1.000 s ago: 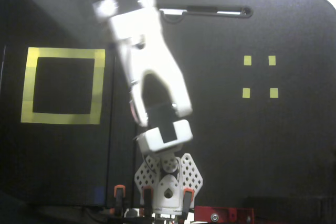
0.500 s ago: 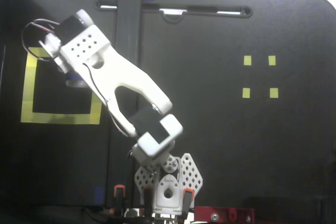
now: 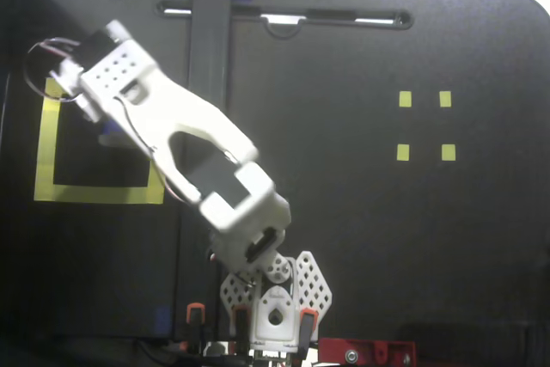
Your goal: Grasp the block and place it in the designated area.
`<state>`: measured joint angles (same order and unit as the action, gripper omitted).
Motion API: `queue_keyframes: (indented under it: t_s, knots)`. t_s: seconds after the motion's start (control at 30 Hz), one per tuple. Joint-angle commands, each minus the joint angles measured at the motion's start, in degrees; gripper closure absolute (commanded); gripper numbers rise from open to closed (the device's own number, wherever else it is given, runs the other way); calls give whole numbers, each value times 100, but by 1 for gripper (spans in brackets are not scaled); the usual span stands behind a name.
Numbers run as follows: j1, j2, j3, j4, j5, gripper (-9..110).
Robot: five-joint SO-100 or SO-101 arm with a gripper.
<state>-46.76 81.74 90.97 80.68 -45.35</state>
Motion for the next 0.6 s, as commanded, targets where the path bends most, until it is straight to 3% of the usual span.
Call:
queue_keyframes:
  t_s: [0.0, 0.57]
  knots:
    - [-44, -167, -220, -176, 114, 81]
    - [-281, -1345, -554, -571, 545, 81]
